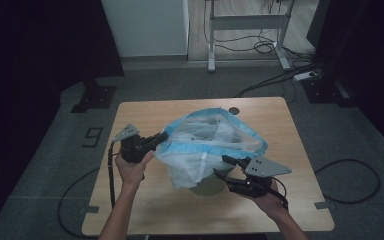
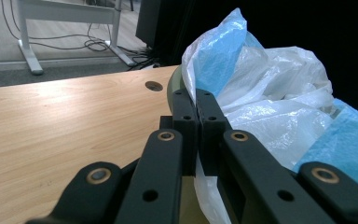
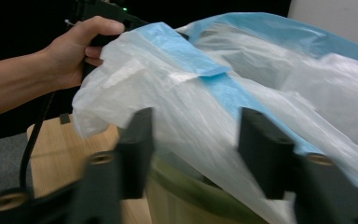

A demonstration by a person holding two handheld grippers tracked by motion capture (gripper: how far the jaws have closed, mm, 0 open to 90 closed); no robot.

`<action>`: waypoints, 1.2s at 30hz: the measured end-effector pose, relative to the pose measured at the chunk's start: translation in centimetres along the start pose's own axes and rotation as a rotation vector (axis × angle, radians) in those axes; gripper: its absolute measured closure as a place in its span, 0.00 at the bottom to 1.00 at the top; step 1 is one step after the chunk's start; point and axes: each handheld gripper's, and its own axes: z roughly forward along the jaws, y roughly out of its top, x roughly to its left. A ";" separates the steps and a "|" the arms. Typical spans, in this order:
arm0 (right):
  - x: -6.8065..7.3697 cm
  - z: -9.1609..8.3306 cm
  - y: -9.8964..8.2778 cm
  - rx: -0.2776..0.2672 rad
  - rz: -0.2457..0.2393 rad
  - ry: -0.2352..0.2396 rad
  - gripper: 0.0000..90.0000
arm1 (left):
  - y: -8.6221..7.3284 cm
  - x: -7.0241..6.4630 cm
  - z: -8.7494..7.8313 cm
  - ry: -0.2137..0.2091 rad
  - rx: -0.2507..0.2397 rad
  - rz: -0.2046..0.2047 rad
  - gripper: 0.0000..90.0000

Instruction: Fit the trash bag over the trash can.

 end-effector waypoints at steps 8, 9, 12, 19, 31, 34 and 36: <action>0.7 -1.0 -0.8 -0.019 -0.017 0.040 0.99 | -0.3 -0.1 -0.5 -0.035 0.009 -0.010 0.98; 0.8 -1.1 -1.0 -0.018 -0.019 0.049 0.99 | -0.4 -0.2 -0.6 -0.036 0.014 -0.006 0.98; 1.4 -1.5 -1.5 -0.025 -0.025 0.078 0.99 | -0.8 -0.4 -0.9 -0.048 0.021 -0.008 0.98; 2.2 -1.2 -3.7 0.034 -0.034 0.129 0.99 | -2.6 -0.3 -1.6 -0.053 0.069 -0.010 0.98; 0.6 1.1 -7.6 0.157 0.023 0.088 0.99 | -4.1 0.5 -1.1 -0.039 0.108 -0.029 0.98; 0.4 1.1 -7.9 0.152 0.033 0.081 0.99 | -3.8 0.3 -1.2 -0.034 0.094 -0.009 0.92; 0.4 0.9 -7.9 0.150 0.028 0.076 0.99 | -3.3 0.2 -1.4 -0.035 0.069 0.007 0.78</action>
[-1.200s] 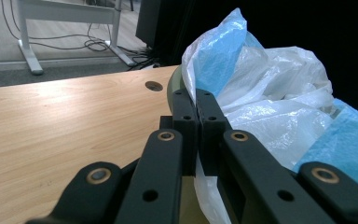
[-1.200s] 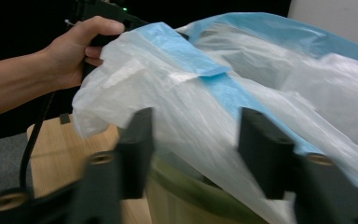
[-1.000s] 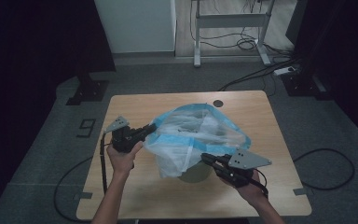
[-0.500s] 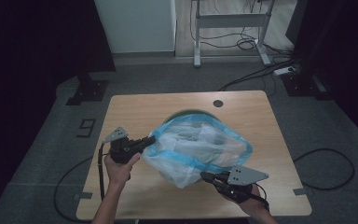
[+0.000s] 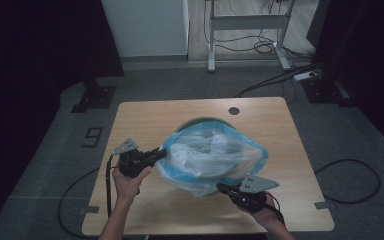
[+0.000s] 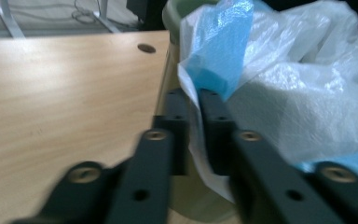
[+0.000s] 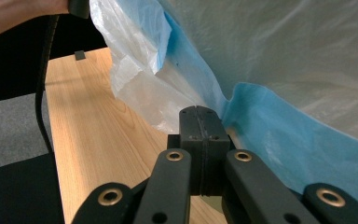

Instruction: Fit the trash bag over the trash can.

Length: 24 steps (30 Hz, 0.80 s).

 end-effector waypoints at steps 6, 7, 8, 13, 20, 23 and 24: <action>-0.2 -0.2 0.1 -0.001 -0.001 -0.006 0.99 | 2.3 -1.3 -0.4 0.002 -0.039 0.076 0.55; -0.2 -0.2 0.0 -0.002 0.001 -0.006 0.99 | 2.7 -1.5 -0.3 0.006 -0.038 0.084 0.53; -0.2 -0.1 0.0 -0.002 0.001 -0.006 0.99 | 3.1 -1.6 -0.1 0.009 -0.036 0.090 0.51; -0.1 0.0 -0.2 0.001 -0.002 -0.011 0.99 | 4.6 -1.7 1.7 0.009 0.013 0.108 0.49; 0.7 -1.0 -0.3 -0.044 -0.014 -0.037 0.70 | 5.1 -1.3 3.2 0.018 0.056 0.091 0.92; 1.4 -3.0 0.6 -0.115 -0.036 -0.044 0.62 | 4.9 -1.3 3.1 0.035 0.031 0.096 0.98; 1.4 -3.8 1.0 -0.138 -0.041 -0.057 0.60 | 4.9 -1.4 3.0 0.042 0.021 0.096 0.99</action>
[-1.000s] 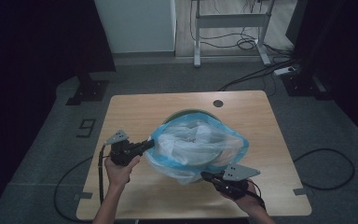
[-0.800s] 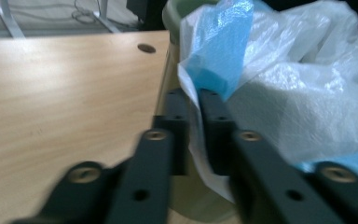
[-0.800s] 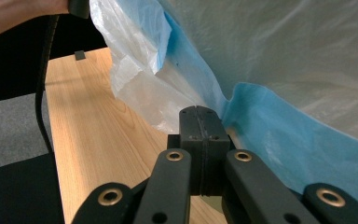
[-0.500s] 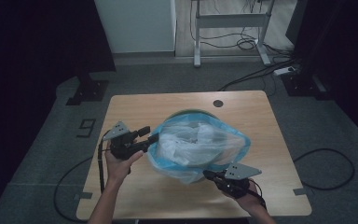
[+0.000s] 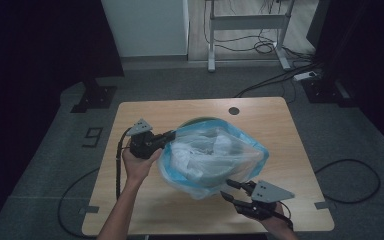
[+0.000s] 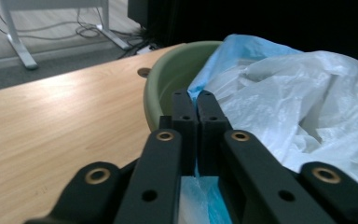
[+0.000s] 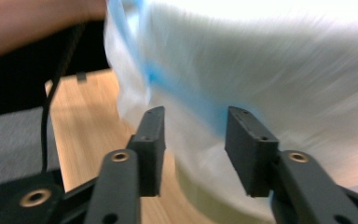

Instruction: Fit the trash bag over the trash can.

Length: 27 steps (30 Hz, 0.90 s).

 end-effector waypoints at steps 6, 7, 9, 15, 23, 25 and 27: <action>-2.6 -3.5 3.0 -0.079 0.003 -0.162 0.51 | 0.0 -0.2 -0.7 0.018 -0.055 0.001 1.00; -3.3 -3.7 3.3 -0.079 0.007 -0.180 0.50 | 0.0 -0.3 -0.8 0.020 -0.062 0.001 1.00; -4.8 -3.8 3.8 -0.072 0.018 -0.219 0.49 | 0.0 -0.3 -0.9 0.019 -0.071 0.001 1.00; -8.7 -2.6 3.8 -0.036 0.095 -0.229 0.48 | 0.0 -0.1 -0.7 0.013 -0.078 -0.006 1.00; -9.6 -2.2 1.4 -0.005 0.169 -0.211 0.49 | -0.3 0.0 -0.7 0.004 -0.077 -0.017 0.99; -9.9 -2.0 0.9 0.005 0.190 -0.203 0.48 | -0.4 0.0 -0.7 -0.001 -0.078 -0.024 0.99; -10.3 -1.6 0.5 0.006 0.204 -0.190 0.48 | -0.5 0.0 -0.7 -0.006 -0.079 -0.029 0.99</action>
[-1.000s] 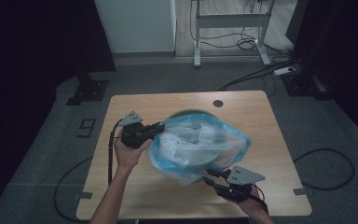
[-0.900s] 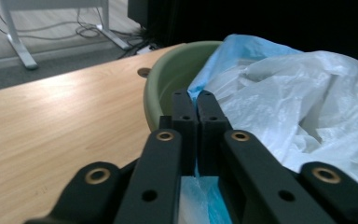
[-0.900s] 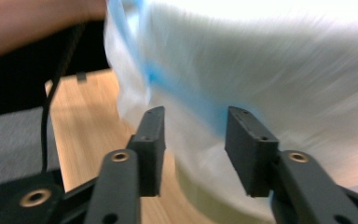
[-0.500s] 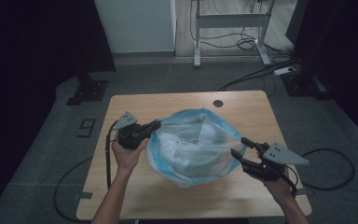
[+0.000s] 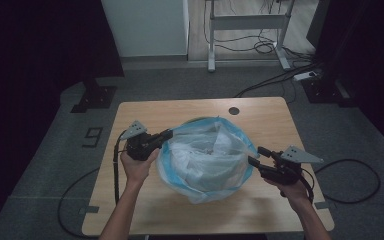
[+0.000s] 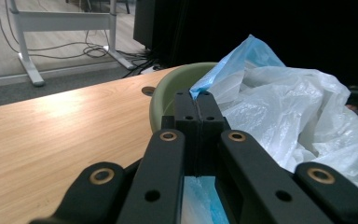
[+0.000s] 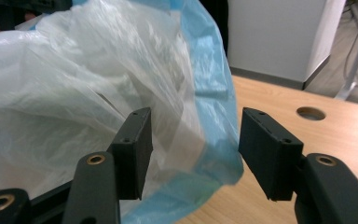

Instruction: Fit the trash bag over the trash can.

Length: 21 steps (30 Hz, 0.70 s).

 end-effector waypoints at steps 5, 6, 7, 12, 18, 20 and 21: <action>-0.2 0.9 -0.3 0.002 -0.001 0.025 0.61 | -0.1 0.1 0.3 -0.008 0.009 0.000 0.99; -0.2 1.1 -0.4 0.001 -0.007 0.033 0.69 | -0.1 0.1 0.3 -0.008 0.007 -0.002 0.99; -0.2 1.2 -0.4 0.000 -0.014 0.040 0.75 | -0.1 0.1 0.3 -0.008 0.006 -0.002 0.99; 0.1 1.3 -0.2 -0.007 -0.047 0.012 0.96 | 0.1 0.3 0.2 0.012 -0.006 0.003 0.99; -0.2 1.9 2.1 -0.009 -0.051 -0.113 0.97 | 0.9 1.7 0.5 0.067 0.001 -0.018 0.99; -0.3 2.5 2.9 -0.003 -0.055 -0.132 0.97 | 1.1 2.5 0.8 0.085 0.015 -0.030 0.99; -0.3 2.9 3.3 0.006 -0.059 -0.138 0.97 | 1.0 2.9 1.1 0.092 0.025 -0.040 0.99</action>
